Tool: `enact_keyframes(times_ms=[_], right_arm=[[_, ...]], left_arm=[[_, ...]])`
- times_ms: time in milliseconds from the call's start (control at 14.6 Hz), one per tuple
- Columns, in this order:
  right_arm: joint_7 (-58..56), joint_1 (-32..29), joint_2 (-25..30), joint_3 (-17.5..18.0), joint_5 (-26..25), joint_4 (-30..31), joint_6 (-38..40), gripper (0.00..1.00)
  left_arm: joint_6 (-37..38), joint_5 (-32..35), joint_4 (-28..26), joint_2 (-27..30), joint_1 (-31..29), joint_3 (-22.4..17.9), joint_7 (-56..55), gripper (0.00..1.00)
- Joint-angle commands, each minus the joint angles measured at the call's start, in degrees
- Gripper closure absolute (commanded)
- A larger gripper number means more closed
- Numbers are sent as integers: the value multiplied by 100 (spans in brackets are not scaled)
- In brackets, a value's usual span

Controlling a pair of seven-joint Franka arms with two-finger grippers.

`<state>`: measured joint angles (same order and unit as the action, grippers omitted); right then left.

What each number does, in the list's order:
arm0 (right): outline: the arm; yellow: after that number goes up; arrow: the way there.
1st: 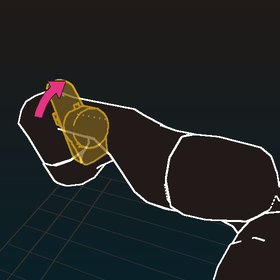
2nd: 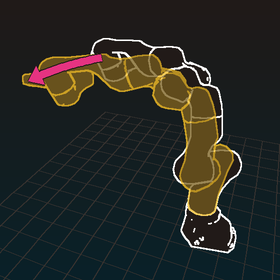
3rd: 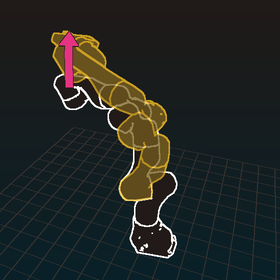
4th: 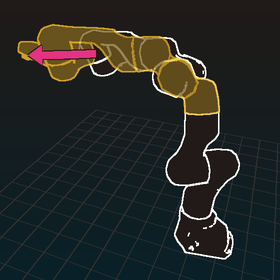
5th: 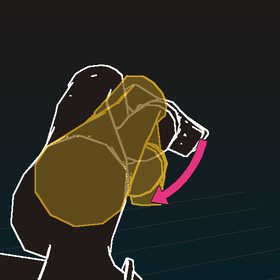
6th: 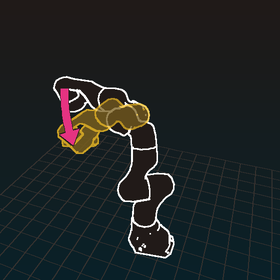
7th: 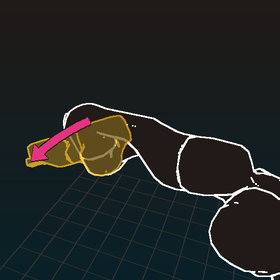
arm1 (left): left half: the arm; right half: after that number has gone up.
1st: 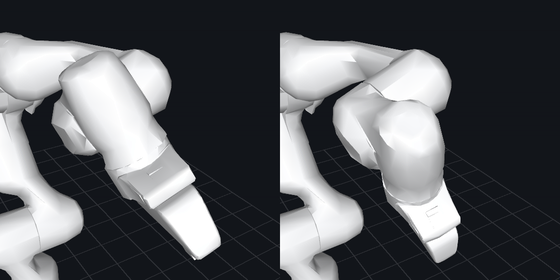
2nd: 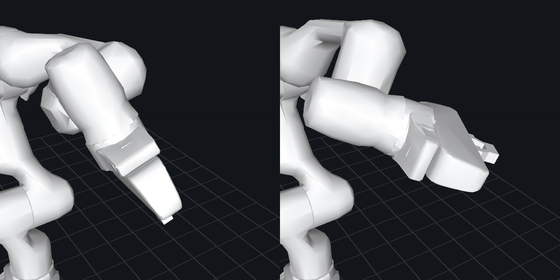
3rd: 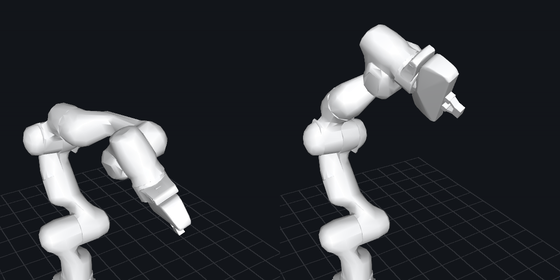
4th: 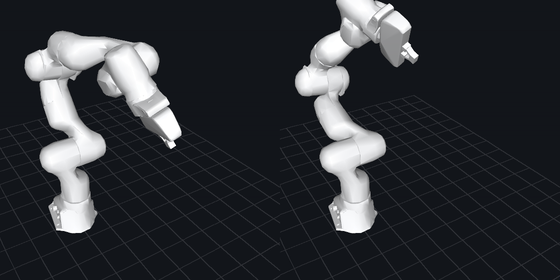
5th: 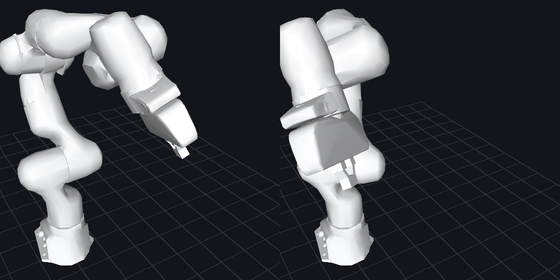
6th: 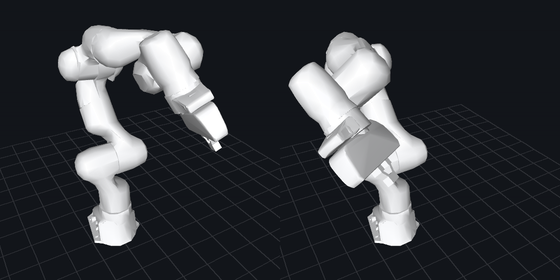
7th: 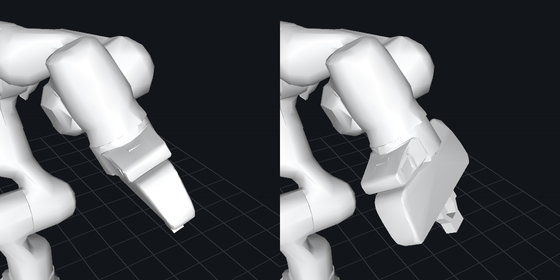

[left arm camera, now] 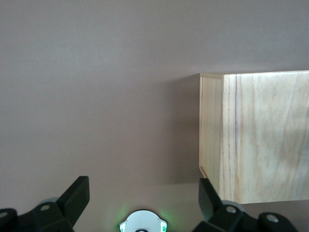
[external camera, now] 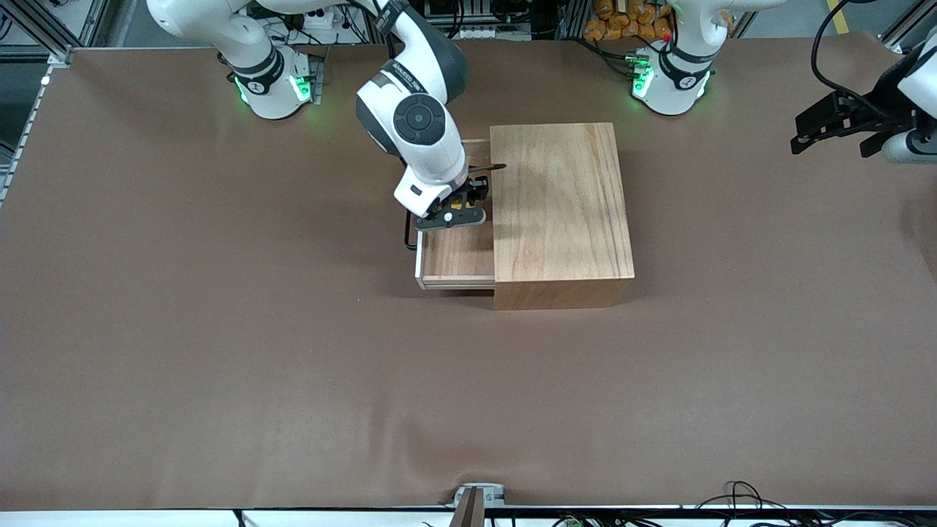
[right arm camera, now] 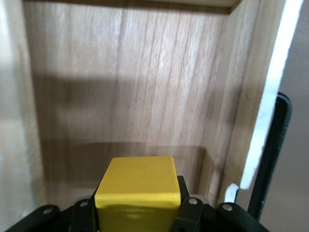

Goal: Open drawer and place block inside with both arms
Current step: 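Carry the yellow cube over the open drawer with the right gripper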

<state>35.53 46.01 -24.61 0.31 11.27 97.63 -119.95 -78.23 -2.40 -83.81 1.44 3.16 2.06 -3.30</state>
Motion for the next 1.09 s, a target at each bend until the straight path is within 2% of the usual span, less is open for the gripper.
enact_keyframes(times_ms=[0,137,205,341,410,478,614,683,956,1024], right_arm=[[103,66,-34,-57,-73,28,-72,86],[112,119,-35,-57,-64,176,-204,84],[112,128,-35,-66,-64,238,-265,77],[138,128,-35,-57,-73,247,-257,22],[234,128,-26,-57,-73,247,-257,7],[313,128,-17,-57,-73,247,-240,0],[367,128,35,-66,-64,239,-196,0],[375,119,62,-66,-73,239,-178,0],[376,-21,377,-153,-73,160,347,0],[376,-82,439,-189,-64,55,610,0]], left_arm=[[-113,108,-92,84,80,-47,75,0],[-148,100,-100,58,80,-47,84,0],[-148,117,-92,32,80,-56,75,0],[-288,161,-100,5,54,-65,101,0],[-385,100,-101,-47,36,-204,145,0],[-446,100,-83,-65,71,-414,146,0],[-456,-118,-101,-91,71,-836,154,0],[-456,-164,-92,-83,80,-899,137,0],[-447,-103,-92,-74,133,-874,102,0],[-438,37,-92,-65,141,-752,58,0]])
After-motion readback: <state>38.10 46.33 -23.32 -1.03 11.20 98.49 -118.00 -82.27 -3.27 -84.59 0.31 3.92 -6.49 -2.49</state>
